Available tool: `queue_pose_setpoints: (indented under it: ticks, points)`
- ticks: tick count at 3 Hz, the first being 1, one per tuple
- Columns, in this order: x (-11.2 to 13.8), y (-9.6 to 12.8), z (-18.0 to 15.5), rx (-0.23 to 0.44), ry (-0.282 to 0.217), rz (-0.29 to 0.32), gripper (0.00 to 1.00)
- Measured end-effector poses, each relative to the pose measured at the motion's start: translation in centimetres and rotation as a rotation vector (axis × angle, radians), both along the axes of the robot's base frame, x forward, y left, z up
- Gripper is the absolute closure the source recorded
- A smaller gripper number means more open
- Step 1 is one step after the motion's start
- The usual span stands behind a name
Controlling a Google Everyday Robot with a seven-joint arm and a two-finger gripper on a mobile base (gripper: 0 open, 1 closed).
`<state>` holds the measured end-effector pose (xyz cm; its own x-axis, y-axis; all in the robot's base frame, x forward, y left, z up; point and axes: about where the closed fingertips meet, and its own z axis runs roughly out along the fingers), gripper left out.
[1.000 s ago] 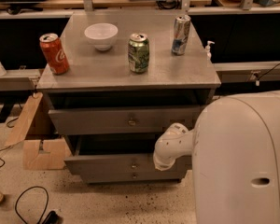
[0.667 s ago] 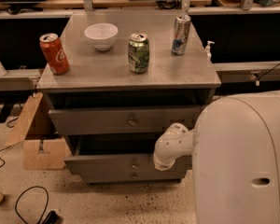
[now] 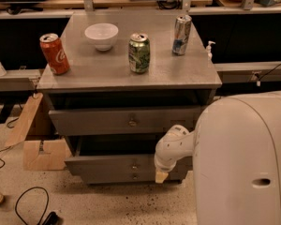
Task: Open middle drawer
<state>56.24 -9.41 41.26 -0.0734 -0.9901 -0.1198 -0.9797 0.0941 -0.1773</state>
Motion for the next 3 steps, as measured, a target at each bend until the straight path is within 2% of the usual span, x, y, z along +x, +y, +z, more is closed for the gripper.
queue_pose_setpoints:
  ticks: [1,2,3]
  points:
    - [0.4,-0.2,0.2,-0.010,0.007,-0.001,0.00]
    - [1.1,-0.3,-0.2,-0.012,0.035,0.002,0.00]
    - [1.7,-0.2,-1.1,-0.012,0.069,0.018,0.13]
